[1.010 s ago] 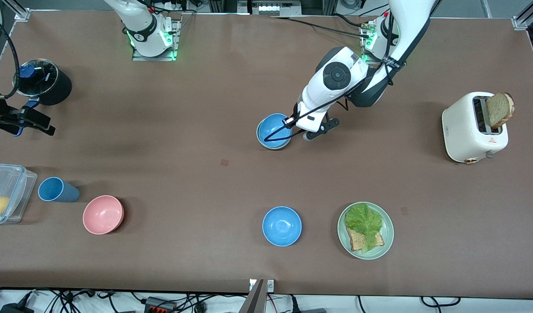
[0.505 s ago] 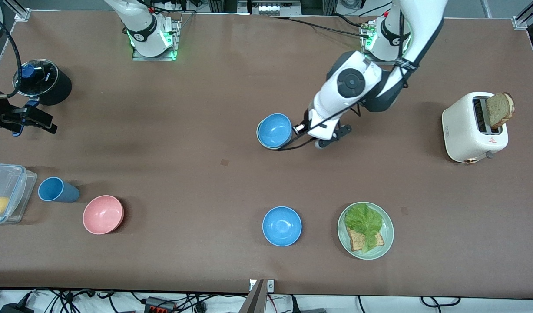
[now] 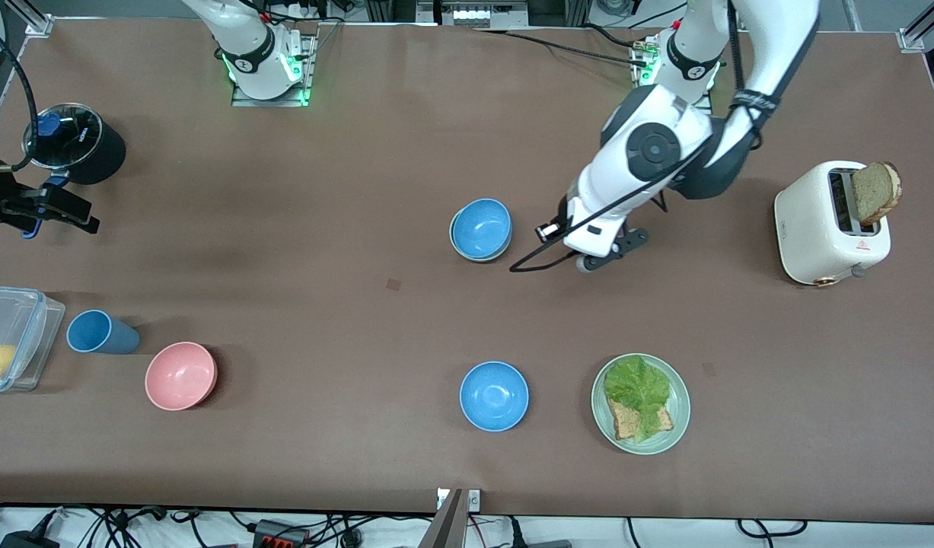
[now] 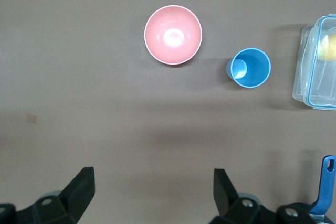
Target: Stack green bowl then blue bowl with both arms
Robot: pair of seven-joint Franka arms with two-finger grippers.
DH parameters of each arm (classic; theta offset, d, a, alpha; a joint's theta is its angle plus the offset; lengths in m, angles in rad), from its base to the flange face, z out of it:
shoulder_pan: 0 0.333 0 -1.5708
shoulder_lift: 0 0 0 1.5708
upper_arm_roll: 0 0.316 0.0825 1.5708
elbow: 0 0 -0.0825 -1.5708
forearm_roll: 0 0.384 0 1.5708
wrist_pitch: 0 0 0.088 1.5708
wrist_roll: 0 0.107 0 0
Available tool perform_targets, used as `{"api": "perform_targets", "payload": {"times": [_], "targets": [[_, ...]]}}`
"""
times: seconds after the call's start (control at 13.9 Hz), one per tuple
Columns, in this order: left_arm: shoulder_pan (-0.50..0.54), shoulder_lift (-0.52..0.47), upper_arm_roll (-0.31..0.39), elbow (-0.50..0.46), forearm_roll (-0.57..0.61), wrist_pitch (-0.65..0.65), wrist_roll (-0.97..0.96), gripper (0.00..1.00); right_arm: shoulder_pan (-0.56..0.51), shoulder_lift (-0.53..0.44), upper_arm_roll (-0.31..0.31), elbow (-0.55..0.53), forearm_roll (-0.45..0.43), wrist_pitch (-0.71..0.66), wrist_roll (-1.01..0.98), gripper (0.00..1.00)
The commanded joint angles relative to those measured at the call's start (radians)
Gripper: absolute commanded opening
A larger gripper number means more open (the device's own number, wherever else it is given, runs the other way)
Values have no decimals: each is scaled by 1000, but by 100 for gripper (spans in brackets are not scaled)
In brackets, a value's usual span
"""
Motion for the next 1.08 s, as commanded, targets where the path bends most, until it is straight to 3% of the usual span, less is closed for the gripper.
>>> {"api": "perform_targets", "payload": {"times": [0.0,0.36,0.72,0.87,0.94,1.01], "targets": [[57,-3,-6,68,14,-101,89,37,5,-23,-8,-3,-12,-23,-13,100],[148,-2,5,206,-1,-285,287,39,8,-32,-8,-22,-14,-31,-8,100],[137,-114,187,206,-77,-340,619,40,5,-40,-6,-20,-14,-34,-7,100],[134,-156,277,200,-77,-357,832,52,2,-45,-8,-17,-12,-39,-14,100],[134,-179,311,195,-77,-365,931,70,2,-45,-8,-19,-14,-43,-14,100],[134,-200,337,191,-75,-386,994,95,2,-45,-8,-22,-14,-40,-10,100]]}}
